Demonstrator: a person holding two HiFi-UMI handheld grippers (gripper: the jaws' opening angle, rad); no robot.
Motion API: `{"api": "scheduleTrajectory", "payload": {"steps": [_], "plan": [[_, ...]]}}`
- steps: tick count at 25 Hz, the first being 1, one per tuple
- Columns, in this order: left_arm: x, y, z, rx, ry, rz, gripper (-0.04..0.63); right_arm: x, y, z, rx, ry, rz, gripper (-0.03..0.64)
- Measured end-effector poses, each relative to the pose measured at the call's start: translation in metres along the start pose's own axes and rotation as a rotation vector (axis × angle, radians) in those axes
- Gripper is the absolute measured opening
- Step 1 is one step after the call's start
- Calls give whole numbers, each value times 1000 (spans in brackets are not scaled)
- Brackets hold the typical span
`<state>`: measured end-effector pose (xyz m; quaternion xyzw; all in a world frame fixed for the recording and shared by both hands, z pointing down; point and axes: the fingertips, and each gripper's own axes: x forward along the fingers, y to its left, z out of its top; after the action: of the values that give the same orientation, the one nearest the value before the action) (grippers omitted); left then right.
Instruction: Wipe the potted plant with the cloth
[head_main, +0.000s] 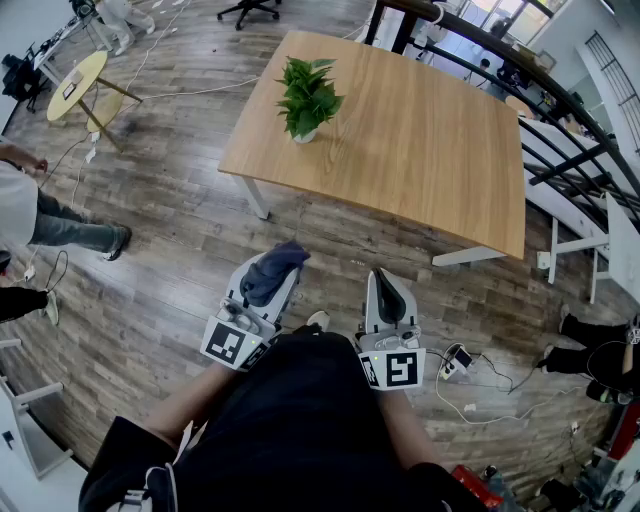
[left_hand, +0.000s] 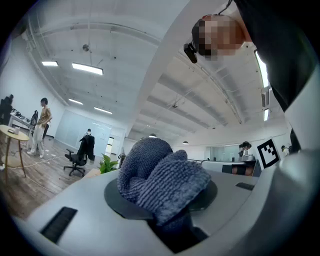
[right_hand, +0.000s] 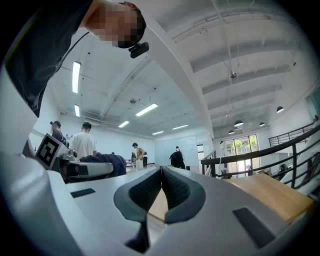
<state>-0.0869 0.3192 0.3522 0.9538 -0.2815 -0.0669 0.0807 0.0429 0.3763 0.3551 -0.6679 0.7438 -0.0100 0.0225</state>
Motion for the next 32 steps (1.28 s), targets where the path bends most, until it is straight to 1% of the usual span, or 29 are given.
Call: {"api": "scheduleTrajectory", "payload": {"steps": [3,6,8,10,13,15,18,21,27,32], "plan": [[7,-2,4,-7,-25,-9,161,0,-7,2,-7,-13,7,18],[3,-1,-4,-32,-26,-41,161,-2,-16,-3,-39,14,-23,18],[1,-1,-5,-22,-32,-52,160,-6,-24,-7,-25,25,-42,20],[3,0,-6,4,-22,-34,161,-11,-34,-9,2,18,-62,20],[7,3,-6,19,-13,14,161,-18,-48,-15,22,15,-88,20],[9,5,-3,10,-23,43,161,-21,-52,-19,32,20,-89,20],[8,9,-3,-21,-31,66,161,-23,-52,-25,43,41,-79,20],[12,10,-7,-10,-7,88,161,-24,-49,-29,33,57,-56,20],[29,19,-13,-19,14,81,161,-13,-48,-32,25,75,-41,20],[48,25,-22,-30,21,51,161,-8,-64,-39,31,85,-87,20]]}}
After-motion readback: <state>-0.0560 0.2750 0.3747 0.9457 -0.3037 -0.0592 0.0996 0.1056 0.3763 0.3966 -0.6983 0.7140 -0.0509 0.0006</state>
